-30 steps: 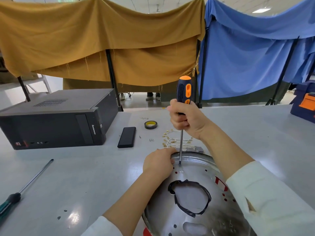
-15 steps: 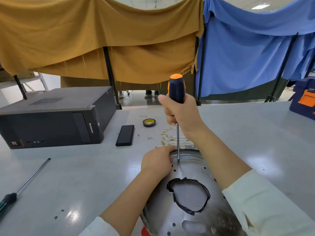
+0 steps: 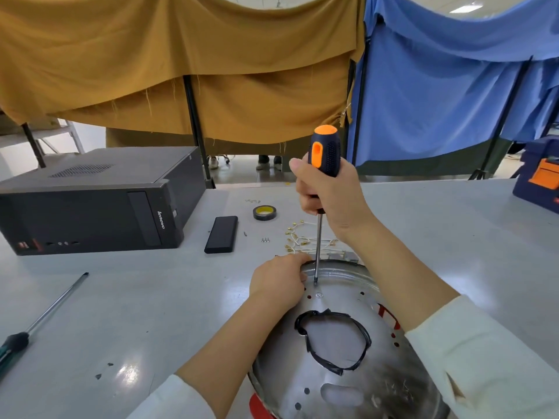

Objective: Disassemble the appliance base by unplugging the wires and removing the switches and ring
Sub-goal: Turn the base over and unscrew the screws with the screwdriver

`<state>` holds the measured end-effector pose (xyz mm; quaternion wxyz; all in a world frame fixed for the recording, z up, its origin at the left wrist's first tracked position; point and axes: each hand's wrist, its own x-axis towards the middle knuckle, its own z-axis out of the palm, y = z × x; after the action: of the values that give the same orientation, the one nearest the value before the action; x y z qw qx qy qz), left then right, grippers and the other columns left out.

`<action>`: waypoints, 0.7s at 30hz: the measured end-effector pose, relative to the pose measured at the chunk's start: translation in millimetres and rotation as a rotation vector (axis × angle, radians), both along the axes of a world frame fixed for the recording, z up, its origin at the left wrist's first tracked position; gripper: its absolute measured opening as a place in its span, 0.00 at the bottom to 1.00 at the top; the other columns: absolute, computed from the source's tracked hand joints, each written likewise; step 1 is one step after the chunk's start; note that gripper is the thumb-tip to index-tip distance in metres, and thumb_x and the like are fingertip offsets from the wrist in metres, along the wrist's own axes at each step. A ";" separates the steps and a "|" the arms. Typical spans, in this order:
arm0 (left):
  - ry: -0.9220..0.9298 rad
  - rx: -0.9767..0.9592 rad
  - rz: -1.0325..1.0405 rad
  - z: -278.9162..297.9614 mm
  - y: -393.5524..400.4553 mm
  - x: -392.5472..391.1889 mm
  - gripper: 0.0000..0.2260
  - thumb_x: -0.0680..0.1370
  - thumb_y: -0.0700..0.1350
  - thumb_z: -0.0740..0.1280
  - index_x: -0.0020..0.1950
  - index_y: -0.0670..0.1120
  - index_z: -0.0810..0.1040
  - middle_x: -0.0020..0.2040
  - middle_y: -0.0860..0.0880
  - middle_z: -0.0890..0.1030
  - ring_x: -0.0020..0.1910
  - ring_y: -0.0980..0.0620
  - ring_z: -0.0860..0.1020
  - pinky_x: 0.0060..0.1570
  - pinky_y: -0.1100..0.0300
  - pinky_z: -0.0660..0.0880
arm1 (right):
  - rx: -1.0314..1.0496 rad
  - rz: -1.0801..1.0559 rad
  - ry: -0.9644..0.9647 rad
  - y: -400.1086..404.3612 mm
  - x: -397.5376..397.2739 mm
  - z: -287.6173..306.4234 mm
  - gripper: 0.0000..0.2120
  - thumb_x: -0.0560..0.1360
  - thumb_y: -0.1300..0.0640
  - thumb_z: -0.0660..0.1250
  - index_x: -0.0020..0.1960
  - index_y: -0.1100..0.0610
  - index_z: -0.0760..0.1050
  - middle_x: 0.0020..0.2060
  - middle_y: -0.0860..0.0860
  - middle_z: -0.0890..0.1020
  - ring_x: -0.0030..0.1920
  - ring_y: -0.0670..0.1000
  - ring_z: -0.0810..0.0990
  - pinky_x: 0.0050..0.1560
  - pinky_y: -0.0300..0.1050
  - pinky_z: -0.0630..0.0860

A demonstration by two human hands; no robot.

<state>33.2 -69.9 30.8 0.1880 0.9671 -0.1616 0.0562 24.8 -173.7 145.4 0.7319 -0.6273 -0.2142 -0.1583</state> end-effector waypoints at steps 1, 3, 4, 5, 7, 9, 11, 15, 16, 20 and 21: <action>0.000 -0.003 -0.001 0.3 0.3 0.0 0.21 0.77 0.42 0.58 0.66 0.62 0.70 0.57 0.51 0.80 0.54 0.46 0.76 0.43 0.59 0.67 | 0.019 0.055 0.026 -2.1 0.7 1.2 0.14 0.76 0.62 0.66 0.36 0.54 0.65 0.23 0.46 0.66 0.22 0.46 0.61 0.23 0.37 0.61; 0.001 -0.011 0.000 0.7 0.4 -0.2 0.21 0.77 0.42 0.58 0.65 0.62 0.70 0.57 0.52 0.79 0.54 0.47 0.76 0.43 0.59 0.67 | 0.036 0.014 0.032 -6.3 1.3 3.2 0.13 0.76 0.62 0.66 0.38 0.55 0.64 0.25 0.48 0.65 0.23 0.47 0.61 0.24 0.39 0.62; 0.001 -0.011 -0.001 0.6 0.2 -0.3 0.21 0.77 0.42 0.58 0.65 0.62 0.70 0.57 0.52 0.79 0.54 0.47 0.76 0.44 0.59 0.67 | 0.010 -0.068 0.008 -7.8 0.5 3.5 0.13 0.76 0.61 0.67 0.40 0.55 0.64 0.27 0.50 0.66 0.24 0.48 0.63 0.25 0.40 0.65; -0.002 -0.008 -0.002 0.2 0.1 -0.4 0.21 0.77 0.42 0.58 0.65 0.62 0.71 0.57 0.52 0.80 0.54 0.47 0.76 0.44 0.59 0.67 | -0.046 -0.184 -0.028 -8.2 -0.6 2.9 0.12 0.76 0.59 0.68 0.42 0.54 0.64 0.29 0.52 0.68 0.25 0.49 0.67 0.26 0.40 0.67; -0.006 -0.008 -0.001 -0.9 -0.7 -0.5 0.20 0.77 0.42 0.58 0.65 0.61 0.71 0.57 0.52 0.80 0.54 0.47 0.76 0.43 0.59 0.67 | -0.166 -0.422 -0.107 -5.2 -4.0 -1.0 0.13 0.74 0.54 0.70 0.43 0.49 0.64 0.34 0.52 0.71 0.31 0.53 0.73 0.31 0.38 0.72; -0.004 -0.004 0.001 -1.1 -1.0 0.0 0.20 0.77 0.43 0.58 0.65 0.61 0.71 0.57 0.51 0.80 0.54 0.47 0.76 0.43 0.59 0.67 | -0.145 -0.497 -0.149 1.0 -8.4 -4.2 0.13 0.74 0.53 0.70 0.42 0.48 0.65 0.34 0.51 0.71 0.34 0.57 0.73 0.33 0.43 0.73; -0.002 0.002 0.003 -0.6 -1.0 -0.6 0.20 0.77 0.42 0.58 0.65 0.61 0.71 0.57 0.51 0.80 0.54 0.46 0.76 0.43 0.59 0.67 | -0.064 -0.397 -0.132 2.3 -10.4 -2.3 0.12 0.75 0.56 0.69 0.40 0.51 0.66 0.30 0.51 0.69 0.29 0.53 0.69 0.29 0.44 0.70; 0.000 -0.009 -0.001 0.3 -0.3 -1.6 0.21 0.76 0.42 0.58 0.64 0.62 0.71 0.57 0.51 0.80 0.54 0.46 0.76 0.43 0.59 0.67 | 0.012 0.121 0.040 -10.1 -4.8 10.4 0.12 0.76 0.65 0.65 0.39 0.56 0.65 0.25 0.49 0.64 0.23 0.47 0.60 0.23 0.37 0.61; 0.001 -0.013 -0.002 0.6 -0.4 -1.7 0.21 0.76 0.42 0.58 0.64 0.62 0.71 0.57 0.51 0.80 0.54 0.46 0.76 0.43 0.59 0.68 | -0.001 0.134 0.047 -13.0 -2.4 11.8 0.10 0.77 0.65 0.65 0.40 0.57 0.65 0.25 0.49 0.65 0.23 0.47 0.60 0.24 0.37 0.61; -0.001 -0.015 -0.010 -0.4 -0.6 -1.3 0.21 0.76 0.42 0.58 0.64 0.62 0.71 0.57 0.52 0.79 0.54 0.46 0.76 0.43 0.59 0.67 | -0.046 -0.062 -0.011 -16.8 1.7 5.0 0.13 0.75 0.59 0.69 0.52 0.60 0.67 0.28 0.48 0.74 0.28 0.49 0.71 0.36 0.43 0.75; -0.004 -0.018 -0.011 -0.4 -0.5 -1.0 0.20 0.77 0.42 0.58 0.64 0.62 0.71 0.57 0.52 0.79 0.54 0.46 0.76 0.43 0.59 0.67 | -0.021 -0.113 -0.024 -16.4 1.0 1.7 0.15 0.74 0.57 0.71 0.53 0.61 0.68 0.31 0.48 0.76 0.31 0.48 0.74 0.40 0.43 0.77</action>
<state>32.2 -70.3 30.4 0.1968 0.9643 -0.1670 0.0588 25.7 -190.1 147.0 0.7126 -0.6440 -0.1888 -0.2048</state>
